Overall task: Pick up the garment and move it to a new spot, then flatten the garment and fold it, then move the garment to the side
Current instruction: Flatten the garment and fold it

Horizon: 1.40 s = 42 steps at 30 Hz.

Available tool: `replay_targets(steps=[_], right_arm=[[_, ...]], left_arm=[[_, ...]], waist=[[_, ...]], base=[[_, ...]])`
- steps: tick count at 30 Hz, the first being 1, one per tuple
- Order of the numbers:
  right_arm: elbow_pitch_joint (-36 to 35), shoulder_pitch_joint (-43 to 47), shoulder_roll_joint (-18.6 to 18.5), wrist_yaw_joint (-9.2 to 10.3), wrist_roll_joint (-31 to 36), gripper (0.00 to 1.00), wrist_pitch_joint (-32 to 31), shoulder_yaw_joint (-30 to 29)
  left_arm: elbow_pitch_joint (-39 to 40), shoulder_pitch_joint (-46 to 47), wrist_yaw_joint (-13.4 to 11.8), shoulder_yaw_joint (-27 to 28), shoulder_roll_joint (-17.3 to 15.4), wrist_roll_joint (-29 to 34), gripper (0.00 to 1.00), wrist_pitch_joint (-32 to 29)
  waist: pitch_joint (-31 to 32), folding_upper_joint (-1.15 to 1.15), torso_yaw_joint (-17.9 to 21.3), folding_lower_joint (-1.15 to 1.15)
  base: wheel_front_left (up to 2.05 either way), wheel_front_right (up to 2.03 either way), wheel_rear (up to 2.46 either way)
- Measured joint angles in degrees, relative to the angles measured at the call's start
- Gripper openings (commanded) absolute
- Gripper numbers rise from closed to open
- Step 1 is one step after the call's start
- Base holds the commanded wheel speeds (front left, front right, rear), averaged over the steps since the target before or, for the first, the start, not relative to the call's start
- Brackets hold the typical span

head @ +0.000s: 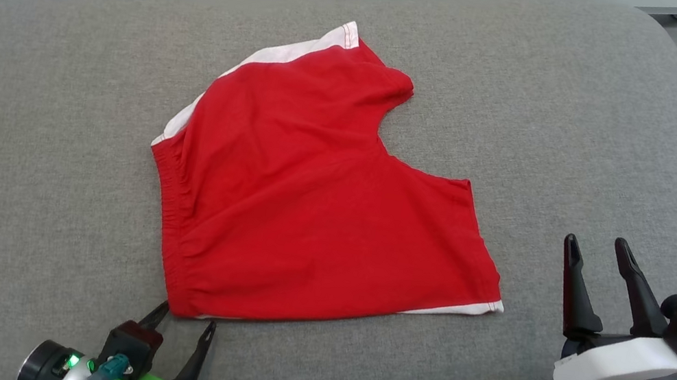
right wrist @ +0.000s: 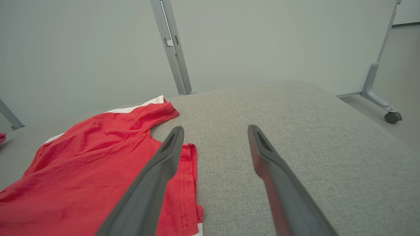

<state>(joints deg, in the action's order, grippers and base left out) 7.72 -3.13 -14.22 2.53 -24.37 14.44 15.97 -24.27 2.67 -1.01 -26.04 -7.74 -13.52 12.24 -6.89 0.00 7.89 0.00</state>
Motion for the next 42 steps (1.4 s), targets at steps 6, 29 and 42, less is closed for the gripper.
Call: replay_targets(steps=[6,29,42], right_arm=[[0.02,-0.01,-0.07,0.00,0.00,1.00,0.00,-0.13],[5.46,0.03,0.14,-2.04,-0.88,1.00,-0.75,1.09],[15.71,-1.16,-4.31,-6.32,5.17,1.00,-5.89,9.18]], left_arm=[[-2.63,2.51,0.01,-1.02,-0.01,2.25,1.00,0.99],[-5.57,5.69,-0.11,-5.54,-0.20,9.31,0.00,2.01],[0.98,8.18,-1.02,-2.92,0.15,9.11,0.00,2.08]], waist=[[-0.46,0.00,0.28,0.00],[0.61,0.00,-1.59,0.00],[-0.28,0.00,-3.19,0.00]], base=[[0.00,0.00,0.00],[0.00,0.00,0.00],[0.00,0.00,0.00]])
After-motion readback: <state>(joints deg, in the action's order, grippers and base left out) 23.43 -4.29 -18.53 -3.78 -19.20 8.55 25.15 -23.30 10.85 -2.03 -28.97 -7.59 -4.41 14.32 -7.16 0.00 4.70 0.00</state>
